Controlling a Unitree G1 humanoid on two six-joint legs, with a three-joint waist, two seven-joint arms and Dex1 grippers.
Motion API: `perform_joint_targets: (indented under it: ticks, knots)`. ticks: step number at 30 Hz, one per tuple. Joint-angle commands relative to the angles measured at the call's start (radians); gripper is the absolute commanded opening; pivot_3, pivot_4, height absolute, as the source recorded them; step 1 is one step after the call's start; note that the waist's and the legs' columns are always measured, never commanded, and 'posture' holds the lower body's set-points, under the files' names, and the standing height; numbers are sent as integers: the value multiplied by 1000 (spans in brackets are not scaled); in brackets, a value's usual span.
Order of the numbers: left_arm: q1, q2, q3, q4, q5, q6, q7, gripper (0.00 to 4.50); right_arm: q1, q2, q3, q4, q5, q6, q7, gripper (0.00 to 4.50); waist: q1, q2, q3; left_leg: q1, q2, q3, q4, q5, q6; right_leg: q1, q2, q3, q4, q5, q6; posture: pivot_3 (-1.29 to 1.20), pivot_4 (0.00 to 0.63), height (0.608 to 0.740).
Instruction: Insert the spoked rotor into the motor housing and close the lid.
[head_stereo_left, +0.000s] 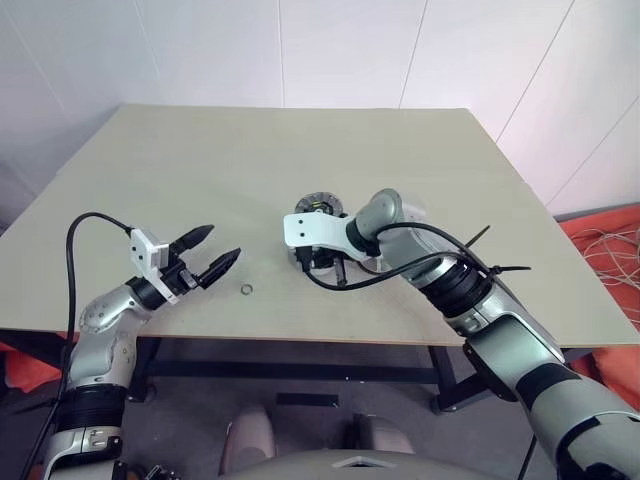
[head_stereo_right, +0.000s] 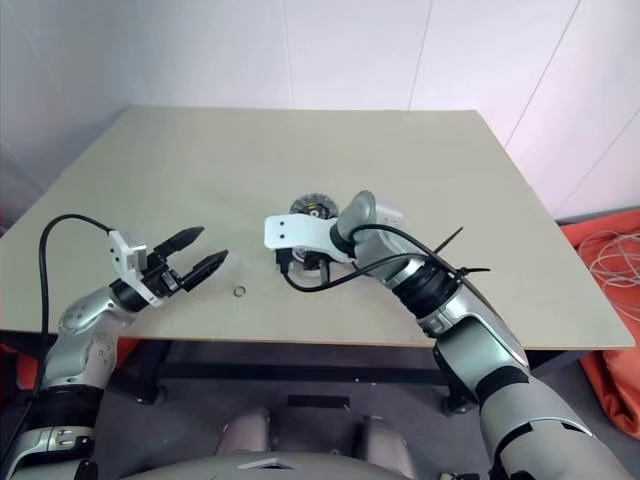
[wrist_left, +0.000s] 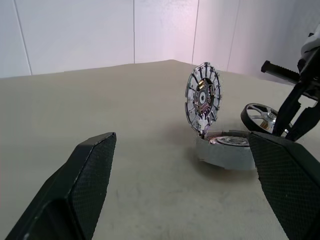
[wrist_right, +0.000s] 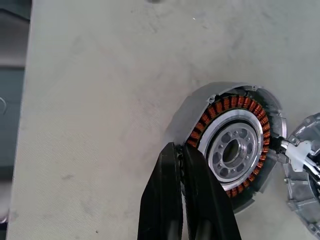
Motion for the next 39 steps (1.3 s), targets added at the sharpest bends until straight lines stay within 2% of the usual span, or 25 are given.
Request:
perform_joint_targets:
  ticks: [1, 14, 17, 19, 28, 31, 36, 39]
  knots:
    - [-19, 3, 1, -13, 2, -19, -4, 4500, -13, 16, 3, -59, 22, 19, -23, 59, 0, 0, 0, 0, 0, 0, 0, 0, 0, 0, 0, 0, 0, 0, 0, 0, 0, 740]
    - [-17, 6, 3, -7, 15, -22, 3, 4500, -16, 43, 28, 0, 71, -17, -77, 59, -1, 0, 0, 2, 0, 0, 0, 0, 0, 2, 0, 0, 0, 0, 0, 0, 0, 740]
    - [-18, 10, 1, -4, 20, 7, 18, 4500, -18, 45, 17, 2, 94, -13, -83, 711, 0, 0, 0, 3, 0, 0, 0, 0, 0, 2, 0, 0, 0, 0, 0, 0, 0, 740]
    - [-16, 16, -2, -8, 18, 47, 30, 4500, -21, 43, 14, 3, 107, -8, -87, 1323, -1, 0, 0, 3, 0, 0, 0, 0, 0, 3, 0, 0, 0, 0, 0, 0, 0, 740]
    - [-26, 34, -1, -90, -4, 221, 102, 4500, -38, 18, -40, -43, 209, -8, -68, 4477, 1, 0, 0, 4, 0, -1, 0, 0, -1, 4, 0, 0, 0, 0, 0, 0, 0, 740]
    - [-24, 46, -9, -113, 12, 227, 108, 4500, -16, -9, -116, -83, 304, 2, -36, 4477, 3, 0, 0, 4, 0, -1, 0, 0, -1, 4, 0, 0, 0, 0, 0, 0, 0, 740]
    - [-9, 67, -45, -157, 0, 271, 69, 4500, 62, -57, -283, -69, 391, -83, -128, 4477, 7, -2, -1, 4, -1, -2, 0, 0, -1, 5, 0, 0, 0, 0, 0, 0, 0, 740]
    - [16, 85, -78, -186, 16, 284, 44, 4500, 133, -107, -373, -85, 463, -122, -124, 4477, 8, -2, -1, 4, -1, -2, 1, 0, -1, 5, -1, 0, 0, 0, 0, 0, 0, 740]
